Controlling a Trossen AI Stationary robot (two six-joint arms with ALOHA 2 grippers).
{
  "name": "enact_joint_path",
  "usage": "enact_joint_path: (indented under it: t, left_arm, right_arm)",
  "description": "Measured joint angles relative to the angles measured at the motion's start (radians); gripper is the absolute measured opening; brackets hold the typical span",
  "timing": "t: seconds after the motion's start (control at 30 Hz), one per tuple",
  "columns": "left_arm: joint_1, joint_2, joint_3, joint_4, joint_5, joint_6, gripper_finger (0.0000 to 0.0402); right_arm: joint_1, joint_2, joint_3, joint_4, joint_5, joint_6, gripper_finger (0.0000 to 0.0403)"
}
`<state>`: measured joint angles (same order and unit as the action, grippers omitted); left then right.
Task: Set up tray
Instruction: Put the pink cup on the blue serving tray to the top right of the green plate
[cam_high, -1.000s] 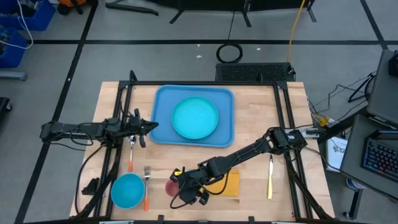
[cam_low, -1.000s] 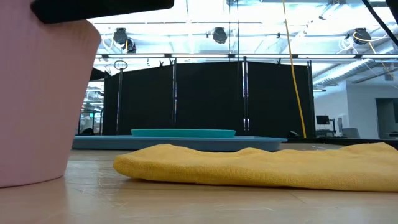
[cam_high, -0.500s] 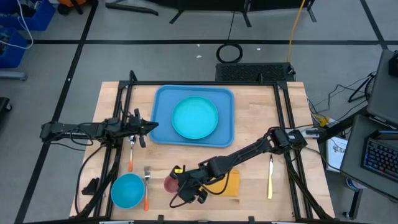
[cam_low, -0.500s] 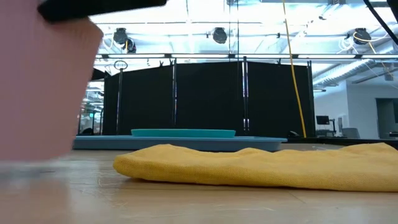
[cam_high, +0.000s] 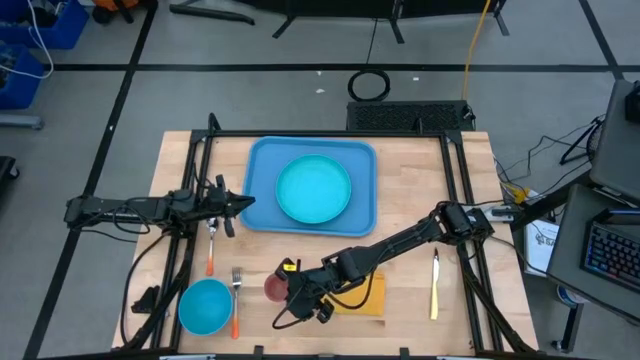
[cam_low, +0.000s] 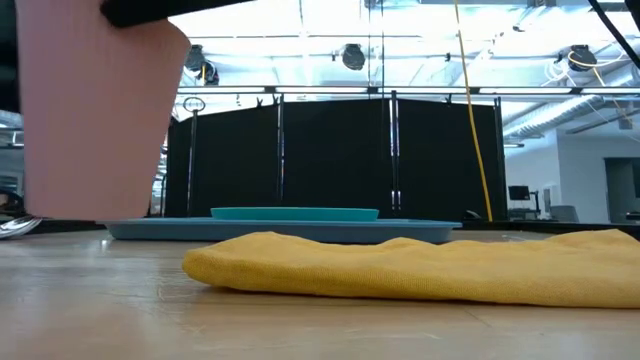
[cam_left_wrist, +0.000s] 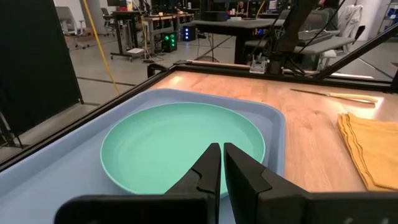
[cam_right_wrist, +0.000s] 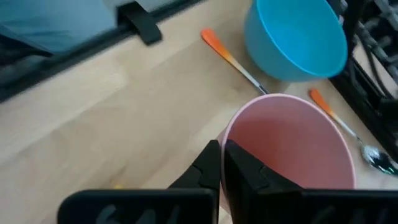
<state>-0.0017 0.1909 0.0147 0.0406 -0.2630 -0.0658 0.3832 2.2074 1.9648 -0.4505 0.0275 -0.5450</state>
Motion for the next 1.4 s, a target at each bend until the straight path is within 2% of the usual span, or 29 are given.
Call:
enact_joint_path:
  t: [0.83, 0.97, 1.1, 1.33, 1.4]
  left_arm:
    - [0.0, 0.0, 0.0, -0.004, 0.025, -0.125, 0.0026]
    - [0.0, 0.001, 0.0, -0.008, 0.054, -0.127, 0.0026]
    - [0.0, 0.001, 0.0, -0.01, 0.074, -0.135, 0.0026]
    - [0.0, 0.001, 0.0, -0.012, 0.082, -0.173, 0.0026]
    - [0.0, 0.001, 0.0, -0.012, 0.083, -0.184, 0.0026]
  right_arm:
    - [0.005, -0.011, 0.0, -0.069, 0.133, 0.07, 0.0]
    - [0.005, -0.041, 0.0, -0.095, 0.139, 0.088, 0.0]
    - [0.005, -0.072, 0.0, -0.121, 0.203, 0.092, 0.0]
    - [-0.011, -0.13, 0.0, -0.147, 0.214, 0.093, 0.0]
    - [-0.016, -0.146, 0.0, -0.173, 0.26, 0.098, 0.0]
